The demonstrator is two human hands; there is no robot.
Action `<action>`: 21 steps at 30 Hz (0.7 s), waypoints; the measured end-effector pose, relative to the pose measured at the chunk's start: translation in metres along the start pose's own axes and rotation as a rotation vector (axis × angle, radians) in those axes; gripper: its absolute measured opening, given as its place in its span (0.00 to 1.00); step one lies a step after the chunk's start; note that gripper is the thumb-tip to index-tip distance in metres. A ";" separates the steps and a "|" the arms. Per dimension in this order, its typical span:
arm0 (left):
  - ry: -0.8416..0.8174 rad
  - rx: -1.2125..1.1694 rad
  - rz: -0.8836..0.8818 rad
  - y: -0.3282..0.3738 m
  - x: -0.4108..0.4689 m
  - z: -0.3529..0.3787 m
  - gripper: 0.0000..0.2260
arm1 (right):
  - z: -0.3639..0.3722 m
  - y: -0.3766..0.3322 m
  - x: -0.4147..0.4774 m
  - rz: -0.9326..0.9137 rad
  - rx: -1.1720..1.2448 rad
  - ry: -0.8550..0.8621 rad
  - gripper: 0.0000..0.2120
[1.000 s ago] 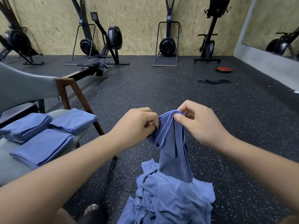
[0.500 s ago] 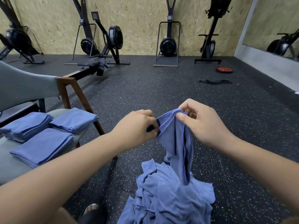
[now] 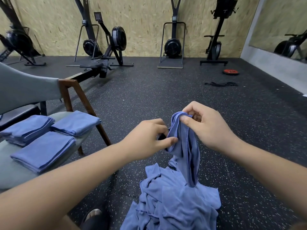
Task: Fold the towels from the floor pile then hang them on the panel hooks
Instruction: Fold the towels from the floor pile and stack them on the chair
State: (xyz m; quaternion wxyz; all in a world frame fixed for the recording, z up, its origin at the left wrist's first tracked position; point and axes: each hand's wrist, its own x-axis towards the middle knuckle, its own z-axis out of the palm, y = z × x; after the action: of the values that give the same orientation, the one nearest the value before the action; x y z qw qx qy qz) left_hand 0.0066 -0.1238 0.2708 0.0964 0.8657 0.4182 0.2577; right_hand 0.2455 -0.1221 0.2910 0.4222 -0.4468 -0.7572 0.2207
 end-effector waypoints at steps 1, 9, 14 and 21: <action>0.007 0.038 0.001 0.001 0.001 0.006 0.18 | 0.001 -0.001 -0.001 -0.008 -0.001 -0.006 0.04; 0.040 0.000 -0.041 -0.019 0.004 0.004 0.13 | -0.008 0.005 -0.001 0.000 -0.019 0.001 0.04; 0.071 0.093 -0.062 -0.028 0.006 -0.016 0.10 | -0.011 0.013 -0.002 0.011 -0.040 -0.025 0.03; 0.049 0.039 -0.177 -0.023 0.005 -0.044 0.05 | -0.014 0.011 0.001 0.020 -0.093 -0.071 0.05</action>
State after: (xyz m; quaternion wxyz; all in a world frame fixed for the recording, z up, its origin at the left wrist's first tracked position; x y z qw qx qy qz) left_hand -0.0295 -0.1074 0.3006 0.0916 0.8205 0.5002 0.2609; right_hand 0.2624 -0.1159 0.2916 0.3719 -0.4653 -0.7766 0.2052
